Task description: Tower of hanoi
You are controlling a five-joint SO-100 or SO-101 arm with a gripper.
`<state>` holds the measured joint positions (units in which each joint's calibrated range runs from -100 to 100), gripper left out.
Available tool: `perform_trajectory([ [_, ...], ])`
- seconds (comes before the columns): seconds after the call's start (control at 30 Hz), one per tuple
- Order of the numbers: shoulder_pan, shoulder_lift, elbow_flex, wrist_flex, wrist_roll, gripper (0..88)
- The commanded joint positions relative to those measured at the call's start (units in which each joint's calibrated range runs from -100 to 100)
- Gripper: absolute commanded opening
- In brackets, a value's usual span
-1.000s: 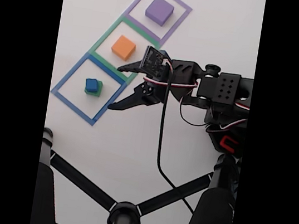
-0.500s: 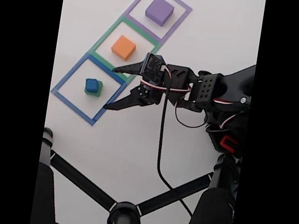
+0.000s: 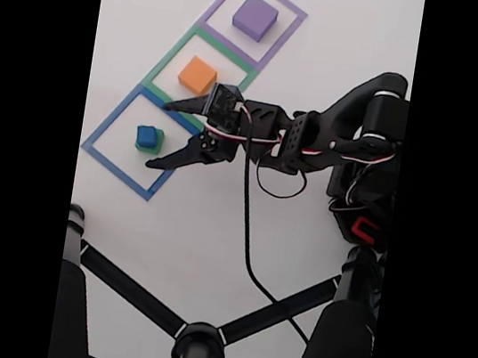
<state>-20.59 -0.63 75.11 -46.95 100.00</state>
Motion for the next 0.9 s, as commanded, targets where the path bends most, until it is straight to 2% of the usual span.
perform_trajectory([
  [0.0,-1.3,4.0,-5.1,-4.0,0.0,36.1],
  [0.7,-3.1,11.8,-9.2,-6.3,0.0,34.1],
  [0.87,-3.3,12.1,-9.7,-6.3,0.0,30.4],
])
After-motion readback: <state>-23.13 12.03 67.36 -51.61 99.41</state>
